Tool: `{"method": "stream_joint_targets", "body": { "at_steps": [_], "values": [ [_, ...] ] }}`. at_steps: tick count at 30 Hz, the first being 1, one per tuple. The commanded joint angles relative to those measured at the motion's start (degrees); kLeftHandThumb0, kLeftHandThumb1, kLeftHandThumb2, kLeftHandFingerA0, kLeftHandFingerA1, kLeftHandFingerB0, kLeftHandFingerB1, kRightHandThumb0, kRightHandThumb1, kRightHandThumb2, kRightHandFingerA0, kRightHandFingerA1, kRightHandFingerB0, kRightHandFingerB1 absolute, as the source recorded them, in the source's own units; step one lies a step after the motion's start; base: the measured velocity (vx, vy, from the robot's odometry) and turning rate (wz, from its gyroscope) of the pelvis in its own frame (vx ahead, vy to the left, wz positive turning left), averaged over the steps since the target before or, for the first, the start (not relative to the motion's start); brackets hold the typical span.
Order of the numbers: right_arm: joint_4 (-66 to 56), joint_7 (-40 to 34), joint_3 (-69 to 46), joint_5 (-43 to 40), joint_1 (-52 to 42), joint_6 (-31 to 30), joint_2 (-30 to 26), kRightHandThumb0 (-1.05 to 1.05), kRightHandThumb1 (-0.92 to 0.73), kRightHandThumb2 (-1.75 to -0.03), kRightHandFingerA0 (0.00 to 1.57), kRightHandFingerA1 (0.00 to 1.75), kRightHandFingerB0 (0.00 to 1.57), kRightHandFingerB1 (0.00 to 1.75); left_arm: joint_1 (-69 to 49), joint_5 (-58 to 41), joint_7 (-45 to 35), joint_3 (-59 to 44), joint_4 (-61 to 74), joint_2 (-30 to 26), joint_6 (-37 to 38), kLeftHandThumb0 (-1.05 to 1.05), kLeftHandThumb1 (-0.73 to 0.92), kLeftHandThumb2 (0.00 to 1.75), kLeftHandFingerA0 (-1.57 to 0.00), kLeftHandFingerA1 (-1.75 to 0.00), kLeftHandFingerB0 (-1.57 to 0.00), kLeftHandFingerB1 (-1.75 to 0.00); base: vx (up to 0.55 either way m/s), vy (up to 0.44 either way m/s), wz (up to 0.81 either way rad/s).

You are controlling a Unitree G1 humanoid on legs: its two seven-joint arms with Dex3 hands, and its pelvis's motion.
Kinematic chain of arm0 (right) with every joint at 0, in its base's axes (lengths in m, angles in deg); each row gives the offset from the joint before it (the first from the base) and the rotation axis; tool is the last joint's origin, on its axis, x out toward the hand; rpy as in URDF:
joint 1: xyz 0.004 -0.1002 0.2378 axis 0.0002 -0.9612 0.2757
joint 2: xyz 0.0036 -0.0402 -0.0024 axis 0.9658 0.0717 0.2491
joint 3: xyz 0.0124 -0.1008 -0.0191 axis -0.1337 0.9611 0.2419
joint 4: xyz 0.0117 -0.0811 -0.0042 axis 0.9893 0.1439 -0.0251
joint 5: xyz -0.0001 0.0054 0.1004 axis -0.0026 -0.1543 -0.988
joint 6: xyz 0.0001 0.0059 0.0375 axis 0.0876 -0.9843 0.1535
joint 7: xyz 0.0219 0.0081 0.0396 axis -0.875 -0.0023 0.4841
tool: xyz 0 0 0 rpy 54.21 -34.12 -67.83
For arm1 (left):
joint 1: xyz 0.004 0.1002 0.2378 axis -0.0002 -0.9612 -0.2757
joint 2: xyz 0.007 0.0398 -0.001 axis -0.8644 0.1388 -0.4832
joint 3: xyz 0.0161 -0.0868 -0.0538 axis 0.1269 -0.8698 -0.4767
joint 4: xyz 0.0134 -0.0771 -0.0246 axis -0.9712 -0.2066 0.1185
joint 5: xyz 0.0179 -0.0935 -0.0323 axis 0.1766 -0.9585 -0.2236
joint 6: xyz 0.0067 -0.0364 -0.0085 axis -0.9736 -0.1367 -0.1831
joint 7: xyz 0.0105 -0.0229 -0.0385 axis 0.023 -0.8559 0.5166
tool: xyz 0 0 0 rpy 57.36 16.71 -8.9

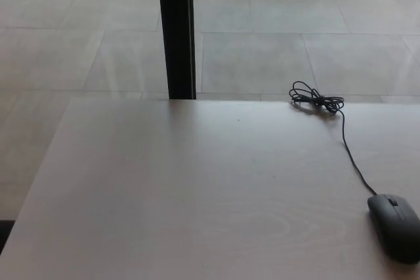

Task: The robot uses its right fingers to click on the left button of the black mouse placed on the table.

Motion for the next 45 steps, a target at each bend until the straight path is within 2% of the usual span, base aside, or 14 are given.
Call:
{"method": "stream_joint_targets", "body": {
  "at_steps": [1,2,10,13,14,15,16,29,34,35,37,39,41,45],
  "values": [
    [1.27,-5.65,-9.99,-8.22,3.6,2.94,-5.78,-0.68,-0.73,-1.06,0.98,1.31,0.4,0.54,2.25,-8.73,-0.03,-7.59,-4.39,-3.09,0.13,-0.88,0.92,0.79,-0.72,-0.57,-0.52,-0.48,0.0,0.0,0.0],
    [1.01,-5.97,-11.07,-8.44,4.52,1.91,-6.95,-0.61,-0.84,-0.66,0.83,1.53,0.38,0.39,2.3,-8.47,-0.09,-7.74,-4.5,-3.07,0.38,-0.89,0.92,0.78,-0.72,-0.57,-0.53,-0.48,0.0,0.0,0.0],
    [-3.79,-8.39,-14.82,-9.02,11.06,-3.59,-11.76,-0.61,-0.82,-0.7,0.79,1.58,0.49,0.46,2.55,-8.83,0.02,-8.13,-5.03,-2.84,0.85,-0.9,0.92,0.78,-0.75,-0.58,-0.54,-0.49,0.0,0.0,0.0],
    [-8.75,-9.27,-13.68,-8.28,13.84,-4.91,-13.16,-0.58,-0.86,-0.65,0.74,0.73,0.45,0.42,2.42,-8.92,-0.32,-7.51,-4.96,-2.85,1.41,-0.89,0.92,0.76,-0.68,-0.53,-0.55,-0.48,0.0,0.0,0.0],
    [-9.28,-9.11,-13.48,-8.19,14.25,-4.47,-13.25,-0.47,-0.63,-1.06,0.64,0.69,0.28,0.52,2.47,-9.05,-0.48,-7.55,-4.98,-2.9,1.28,-0.9,0.92,0.76,-0.67,-0.54,-0.56,-0.48,0.0,0.0,0.0],
    [-13.56,-9.61,-12.94,-8.5,15.59,-6.92,-13.1,-0.63,-0.69,-0.97,0.66,0.61,0.33,0.5,2.65,-9.63,-0.63,-7.82,-5.21,-3.04,0.89,-0.87,0.75,1.13,-0.61,-0.63,-0.53,-0.58,0.0,0.0,0.0],
    [-15.45,-9.76,-12.42,-8.6,16.83,-8.22,-13.05,-0.6,-0.83,-0.65,0.62,0.46,0.35,0.36,2.64,-9.43,-0.16,-7.55,-5.22,-3.07,1.03,-0.89,0.92,0.77,-0.7,-0.55,-0.55,-0.49,0.0,0.0,0.0],
    [-41.11,-9.12,2.26,-2.71,21.92,-17.33,-8.82,-0.67,-0.63,-0.98,0.62,0.62,0.39,0.54,2.44,-11.07,-1.25,-7.67,-5.58,-3.57,0.98,-0.93,0.92,0.76,-0.69,-0.55,-0.51,-0.47,0.0,0.0,0.0],
    [-43.62,-6.77,12.43,3.81,18.98,-11.16,-8.8,-0.63,-0.81,-0.64,0.64,0.52,0.4,0.37,2.67,-11.39,-0.97,-7.71,-5.28,-3.84,0.53,-0.9,0.92,0.77,-0.71,-0.57,-0.52,-0.48,0.0,0.0,0.0],
    [-41.18,-5.27,16.6,5.86,18.87,-6.56,-8.34,-0.7,-0.78,-0.65,0.9,1.22,0.43,0.38,2.83,-11.32,-0.9,-7.64,-5.56,-3.94,0.64,-0.9,0.92,0.75,-0.71,-0.56,-0.55,-0.48,0.0,0.0,0.0],
    [-39.51,-5.89,19.86,8.25,19.03,-4.35,-8.48,-0.71,-0.77,-0.66,0.97,1.36,0.45,0.38,3.02,-10.96,-0.38,-7.32,-5.96,-3.99,0.77,-0.89,0.92,0.75,-0.72,-0.55,-0.57,-0.48,0.0,0.0,0.0],
    [-37.99,-6.63,22.97,10.03,18.88,-3.1,-8.04,-0.65,-0.79,-0.64,0.59,0.51,0.47,0.38,2.94,-10.69,-0.5,-6.98,-5.97,-4.0,0.97,-0.9,0.92,0.76,-0.73,-0.55,-0.58,-0.48,0.0,0.0,0.0],
    [-36.41,-7.61,25.62,12.06,19.04,-1.6,-8.13,-0.64,-0.8,-0.64,0.84,0.92,0.46,0.38,2.88,-10.95,-0.89,-7.0,-5.74,-4.04,0.72,-0.9,0.92,0.75,-0.69,-0.55,-0.55,-0.49,0.0,0.0,0.0],
    [-33.43,-8.48,30.98,16.44,20.01,-0.43,-8.94,-0.68,-0.66,-1.01,0.67,0.68,0.4,0.52,3.22,-11.32,-0.51,-7.4,-6.24,-4.21,0.77,-0.92,0.92,0.73,-0.72,-0.54,-0.6,-0.49,0.0,0.0,0.0]
  ]
}}
